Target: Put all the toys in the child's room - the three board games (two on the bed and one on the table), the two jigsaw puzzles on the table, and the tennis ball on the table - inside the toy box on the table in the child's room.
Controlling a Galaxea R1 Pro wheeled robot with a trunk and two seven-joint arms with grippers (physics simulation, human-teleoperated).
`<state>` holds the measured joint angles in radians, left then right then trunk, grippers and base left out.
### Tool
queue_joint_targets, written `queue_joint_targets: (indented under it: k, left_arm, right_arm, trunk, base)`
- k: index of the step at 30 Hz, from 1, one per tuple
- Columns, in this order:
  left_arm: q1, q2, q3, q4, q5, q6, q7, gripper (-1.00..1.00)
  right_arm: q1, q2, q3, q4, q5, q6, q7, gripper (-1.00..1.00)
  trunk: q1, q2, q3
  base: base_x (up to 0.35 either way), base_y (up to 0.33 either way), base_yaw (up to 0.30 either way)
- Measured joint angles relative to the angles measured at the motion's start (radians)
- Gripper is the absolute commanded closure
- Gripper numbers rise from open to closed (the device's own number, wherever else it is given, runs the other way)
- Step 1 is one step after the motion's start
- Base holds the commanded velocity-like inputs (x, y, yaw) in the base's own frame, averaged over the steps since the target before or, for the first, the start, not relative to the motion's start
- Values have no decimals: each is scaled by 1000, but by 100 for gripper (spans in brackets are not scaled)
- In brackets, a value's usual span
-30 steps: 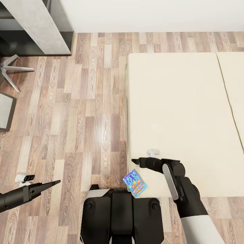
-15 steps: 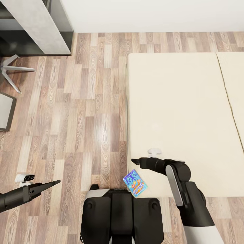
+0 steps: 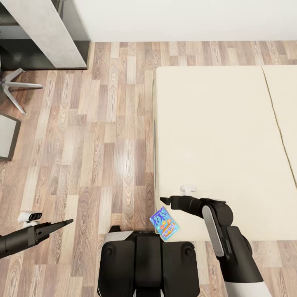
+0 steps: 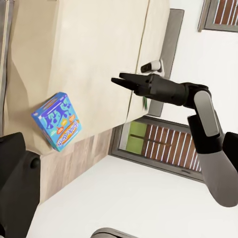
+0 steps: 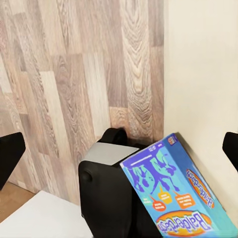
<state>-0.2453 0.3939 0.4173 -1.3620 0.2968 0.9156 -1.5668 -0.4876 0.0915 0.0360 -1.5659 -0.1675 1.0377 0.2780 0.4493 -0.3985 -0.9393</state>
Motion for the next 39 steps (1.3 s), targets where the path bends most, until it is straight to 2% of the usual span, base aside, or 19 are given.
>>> queue_joint_targets:
  k: [9,39]
  left_arm:
    - [0,0,0,0,0,0,0,-100]
    - [0,-3,0,0,0,0,0,-100]
  right_arm:
    - [24,0,0,-1,-2,-7,-2,-100]
    - [26,-1,2,4,-2,-16,-9,-100]
  trunk:
    - [0,0,14]
    - [0,0,62]
  base:
    - [0,0,0]
    - [0,0,0]
